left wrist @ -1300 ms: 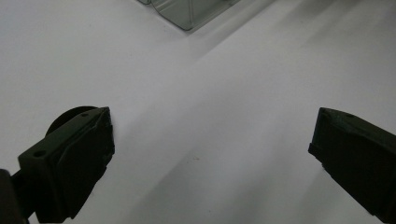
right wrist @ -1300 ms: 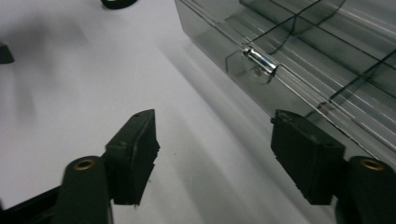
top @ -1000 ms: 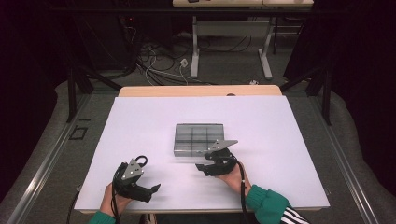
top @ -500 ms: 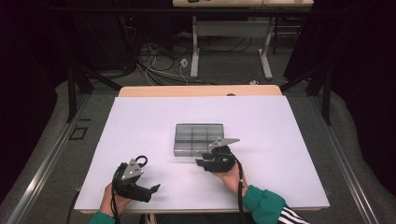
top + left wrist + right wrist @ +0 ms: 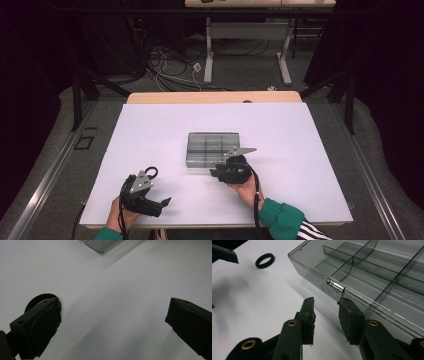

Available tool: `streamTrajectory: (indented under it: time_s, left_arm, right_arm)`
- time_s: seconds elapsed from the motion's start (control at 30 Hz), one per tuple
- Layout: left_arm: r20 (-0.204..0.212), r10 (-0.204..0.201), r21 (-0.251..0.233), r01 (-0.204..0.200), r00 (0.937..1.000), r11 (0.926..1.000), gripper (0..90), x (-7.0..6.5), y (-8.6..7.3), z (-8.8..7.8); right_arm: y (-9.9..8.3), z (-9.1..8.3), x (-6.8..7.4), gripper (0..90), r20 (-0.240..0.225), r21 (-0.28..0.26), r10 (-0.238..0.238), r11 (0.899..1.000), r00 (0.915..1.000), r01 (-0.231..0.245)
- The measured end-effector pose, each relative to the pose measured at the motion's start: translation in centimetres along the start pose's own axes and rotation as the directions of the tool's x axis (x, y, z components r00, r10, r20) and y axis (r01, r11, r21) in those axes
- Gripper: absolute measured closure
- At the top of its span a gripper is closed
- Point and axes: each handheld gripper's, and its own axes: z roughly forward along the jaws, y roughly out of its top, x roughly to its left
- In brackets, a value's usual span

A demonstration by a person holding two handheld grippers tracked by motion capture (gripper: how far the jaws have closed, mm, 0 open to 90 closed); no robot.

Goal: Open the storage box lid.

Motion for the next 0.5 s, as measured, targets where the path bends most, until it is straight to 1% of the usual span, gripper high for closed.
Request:
streamTrajectory:
  time_s: [0.03,0.07,0.13,0.17,0.3,0.37,0.43,0.5]
  left_arm:
    - [0.0,0.0,0.0,0.0,1.0,1.0,0.0,0.0,0.0,0.0]
    - [0.0,0.001,0.0,-0.001,1.0,1.0,0.0,0.0,0.01,0.01]
    - [0.0,0.001,0.001,-0.001,1.0,1.0,0.0,-0.01,0.0,0.01]
    - [-0.001,0.0,0.0,0.0,1.0,1.0,0.0,0.0,0.0,0.0]
    - [0.0,0.001,0.0,-0.001,1.0,1.0,0.0,0.0,0.01,0.0]
    - [0.0,0.001,0.0,-0.001,1.0,1.0,0.0,-0.01,0.01,0.01]
    - [0.0,0.0,0.0,0.0,1.0,1.0,0.0,0.0,0.01,0.0]
    - [0.0,0.001,0.001,-0.001,1.0,1.0,0.0,0.0,0.0,0.01]
  right_arm:
    - [-0.01,-0.02,0.0,65.9,-0.001,0.001,0.007,1.0,1.0,-0.007]
    - [0.03,-0.11,-0.04,66.3,-0.005,0.017,0.009,1.0,0.9999,-0.009]
    - [-0.03,-0.07,-0.08,67.1,-0.007,0.006,0.025,1.0,0.9997,-0.025]
    - [-0.08,0.02,-0.16,67.7,-0.009,-0.01,0.034,0.999,0.9994,-0.035]
    - [-0.11,0.07,-0.35,69.7,-0.022,-0.023,0.06,0.998,0.998,-0.06]
    - [-0.06,-0.02,-0.36,70.1,-0.017,-0.007,0.062,0.998,0.998,-0.062]
    - [-0.07,-0.04,-0.35,70.3,-0.015,-0.014,0.07,0.997,0.9974,-0.07]
    - [-0.02,-0.12,-0.37,70.5,-0.018,-0.015,0.067,0.998,0.9976,-0.067]
